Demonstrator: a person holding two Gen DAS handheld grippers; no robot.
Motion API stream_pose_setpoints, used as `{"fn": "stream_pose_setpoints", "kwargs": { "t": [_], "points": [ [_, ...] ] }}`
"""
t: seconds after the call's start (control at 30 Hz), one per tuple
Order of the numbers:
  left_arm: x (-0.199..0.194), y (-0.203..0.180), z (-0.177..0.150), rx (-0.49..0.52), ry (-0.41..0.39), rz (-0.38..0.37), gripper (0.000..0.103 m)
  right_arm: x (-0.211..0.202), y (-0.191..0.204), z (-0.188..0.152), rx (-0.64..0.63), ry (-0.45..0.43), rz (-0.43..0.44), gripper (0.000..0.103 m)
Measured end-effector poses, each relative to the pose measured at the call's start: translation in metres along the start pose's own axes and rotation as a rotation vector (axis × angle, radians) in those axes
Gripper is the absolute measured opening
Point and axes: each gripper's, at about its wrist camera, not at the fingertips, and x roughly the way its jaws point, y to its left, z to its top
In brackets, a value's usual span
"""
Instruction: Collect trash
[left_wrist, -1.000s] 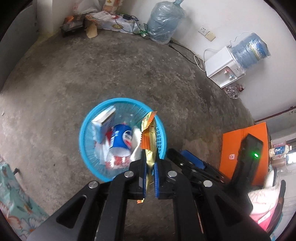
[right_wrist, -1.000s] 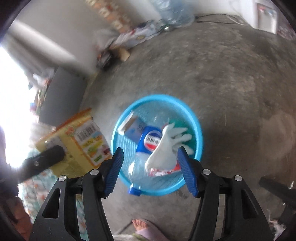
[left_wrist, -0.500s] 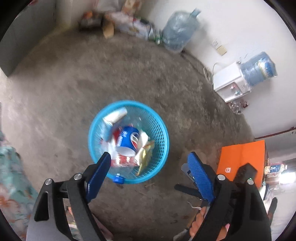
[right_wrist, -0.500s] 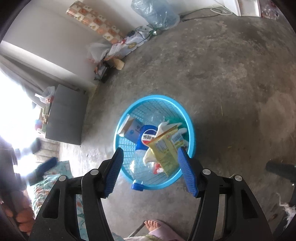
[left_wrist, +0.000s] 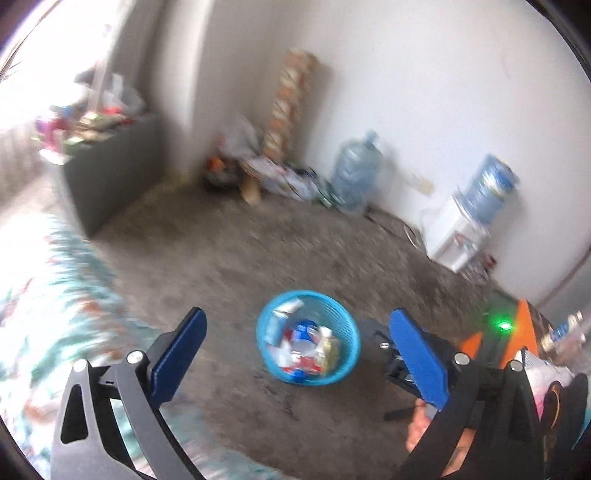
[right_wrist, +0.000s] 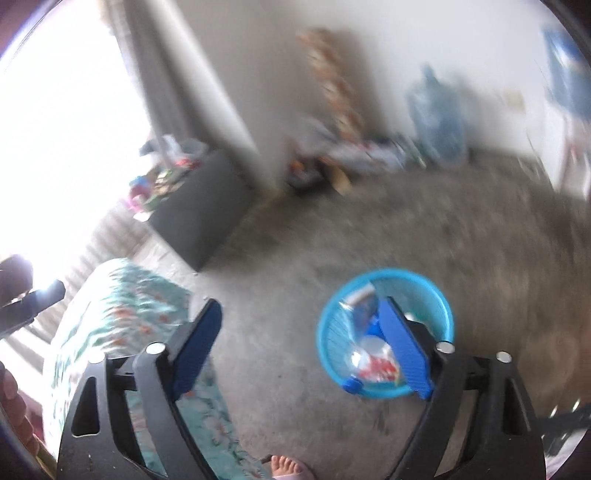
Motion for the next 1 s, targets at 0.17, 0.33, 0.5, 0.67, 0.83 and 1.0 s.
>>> {"fn": "stream_pose_setpoints", "kwargs": {
  "t": [0.17, 0.33, 0.5, 0.67, 0.83, 1.0],
  "points": [
    [-0.085, 0.035, -0.028, -0.036, -0.138, 0.159, 0.097, -0.042, 0.07, -0.002, -0.166, -0.102, 0.087, 0.095],
    [-0.142, 0.06, -0.072, -0.146, -0.177, 0.362, 0.097, -0.08, 0.119, -0.021, -0.277, -0.195, 0.18, 0.095],
    [-0.162, 0.073, -0.114, -0.187, -0.175, 0.666, 0.097, -0.091, 0.148, -0.031, -0.38, -0.153, 0.202, 0.095],
    [-0.178, 0.083, -0.153, -0.257, -0.156, 0.765, 0.097, -0.092, 0.172, -0.05, -0.504, -0.093, 0.142, 0.095],
    [-0.17, 0.087, -0.19, -0.36, -0.099, 0.759, 0.097, -0.085, 0.184, -0.078, -0.562, 0.006, 0.077, 0.095],
    [-0.146, 0.086, -0.232, -0.523, 0.008, 0.666, 0.097, -0.069, 0.176, -0.111, -0.59, 0.176, 0.018, 0.095]
  ]
}}
